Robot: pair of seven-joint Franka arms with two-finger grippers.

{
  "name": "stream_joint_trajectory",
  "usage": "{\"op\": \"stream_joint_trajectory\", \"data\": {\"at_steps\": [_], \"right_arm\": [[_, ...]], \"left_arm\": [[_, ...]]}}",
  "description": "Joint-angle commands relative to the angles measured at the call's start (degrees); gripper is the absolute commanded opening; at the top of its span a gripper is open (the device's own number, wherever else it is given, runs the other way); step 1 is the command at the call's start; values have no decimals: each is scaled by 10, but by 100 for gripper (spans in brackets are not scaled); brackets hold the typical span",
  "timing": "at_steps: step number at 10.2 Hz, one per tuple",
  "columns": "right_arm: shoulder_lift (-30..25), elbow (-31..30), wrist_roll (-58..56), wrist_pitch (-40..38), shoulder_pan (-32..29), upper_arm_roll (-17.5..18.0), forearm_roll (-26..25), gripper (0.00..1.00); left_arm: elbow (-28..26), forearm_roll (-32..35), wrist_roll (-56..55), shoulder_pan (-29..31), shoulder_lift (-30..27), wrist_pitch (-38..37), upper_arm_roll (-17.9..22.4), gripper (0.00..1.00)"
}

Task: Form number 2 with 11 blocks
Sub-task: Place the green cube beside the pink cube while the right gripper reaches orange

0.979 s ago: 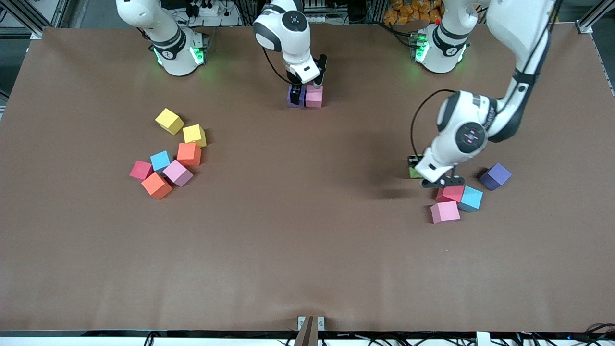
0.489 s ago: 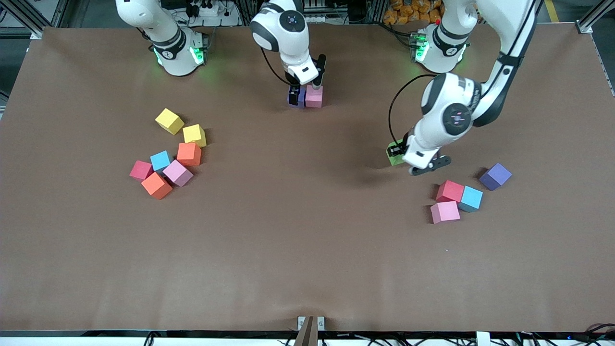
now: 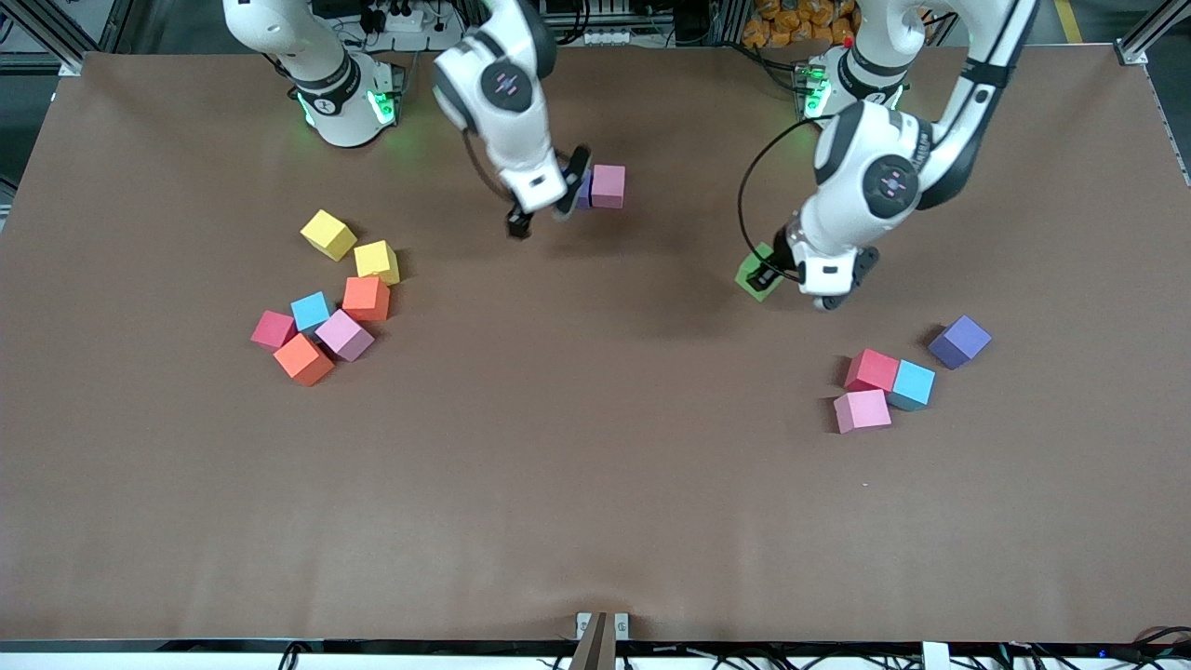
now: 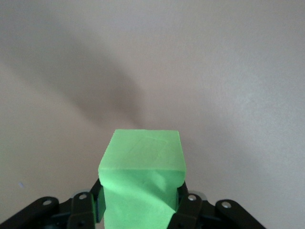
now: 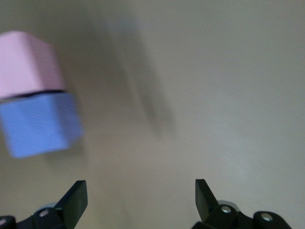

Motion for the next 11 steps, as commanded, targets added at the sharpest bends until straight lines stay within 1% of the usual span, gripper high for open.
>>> {"op": "stream_joint_trajectory", "data": {"at_steps": [1,2,3,4,5,6,7,8,10,11], "right_arm": [[-1,24,-20,-38,-119,-1,-4,100],[-3,26,-44,-40,-160,-1,-10,100],[-5,34,-75,-42,-210,-1,-6,100],[4,66,-98,-89,-248,-2,-7,100],[38,116,-134,-153,-283,-3,-9,100],[58,139,-149,-171,-310,-5,-9,100],[61,141,-151,-153,-353,-4,-10,100],[61,139,-152,-128,-373,-4,-10,100],[63,139,-152,-98,-426,-3,-10,100],[74,138,-153,-84,-443,-3,-9,100]], "left_arm": [[-50,-13,-120,4,-16,67,-48,0],[-61,-13,-173,3,-13,89,-67,0],[-67,-13,-228,5,-11,108,-96,0],[-68,-13,-279,7,-11,114,-124,0],[-68,-13,-327,8,-10,114,-150,0],[-67,-13,-373,8,-6,114,-171,0],[-67,-13,-417,8,0,117,-187,0],[-67,-14,-454,8,9,127,-206,0],[-67,-13,-508,1,24,131,-216,0],[-68,-13,-521,-1,31,131,-223,0]]}}
